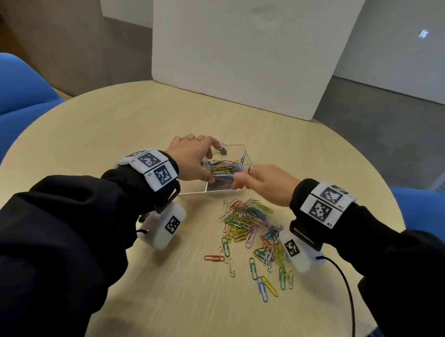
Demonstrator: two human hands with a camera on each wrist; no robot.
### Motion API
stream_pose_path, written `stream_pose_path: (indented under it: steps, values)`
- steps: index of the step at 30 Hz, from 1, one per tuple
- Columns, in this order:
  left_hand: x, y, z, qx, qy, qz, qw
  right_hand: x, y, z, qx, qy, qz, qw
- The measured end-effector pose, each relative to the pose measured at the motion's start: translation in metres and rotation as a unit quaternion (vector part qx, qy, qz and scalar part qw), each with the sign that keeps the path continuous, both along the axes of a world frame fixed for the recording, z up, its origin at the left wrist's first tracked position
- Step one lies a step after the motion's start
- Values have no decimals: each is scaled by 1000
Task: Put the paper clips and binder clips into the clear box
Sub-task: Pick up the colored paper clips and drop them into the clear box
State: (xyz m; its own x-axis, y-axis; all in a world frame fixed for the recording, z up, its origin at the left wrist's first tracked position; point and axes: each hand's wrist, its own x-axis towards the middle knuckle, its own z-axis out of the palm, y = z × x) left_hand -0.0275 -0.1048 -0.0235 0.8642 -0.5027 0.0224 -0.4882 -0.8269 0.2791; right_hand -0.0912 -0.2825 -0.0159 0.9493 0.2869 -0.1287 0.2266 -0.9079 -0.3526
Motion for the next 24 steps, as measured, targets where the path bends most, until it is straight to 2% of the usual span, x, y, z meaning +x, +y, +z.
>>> stream_pose_path:
  steps: [2, 8, 12, 15, 17, 20, 24]
  values:
    - [0, -1, -1, -2, 0, 1, 1000, -4, -1, -9, -76, 66, 39, 994]
    - [2, 0, -2, -3, -1, 1, 1000, -21, -9, -15, -180, 112, 100, 972]
    - [3, 0, -3, -5, -3, 6, 1000, -24, -25, -8, -72, 51, 1, 996]
    - [2, -1, -3, -4, -4, 9, 1000, -18, -30, -9, -93, 52, -58, 993]
    - [2, -1, -3, -2, -4, 10, 1000, -16, -29, -14, -109, 80, -59, 989]
    - [2, -1, -3, -3, -4, 10, 1000, -16, -20, -20, -44, 90, -38, 994]
    - [2, -1, -3, -3, -4, 9, 1000, -23, -10, -22, -45, 110, -2, 993]
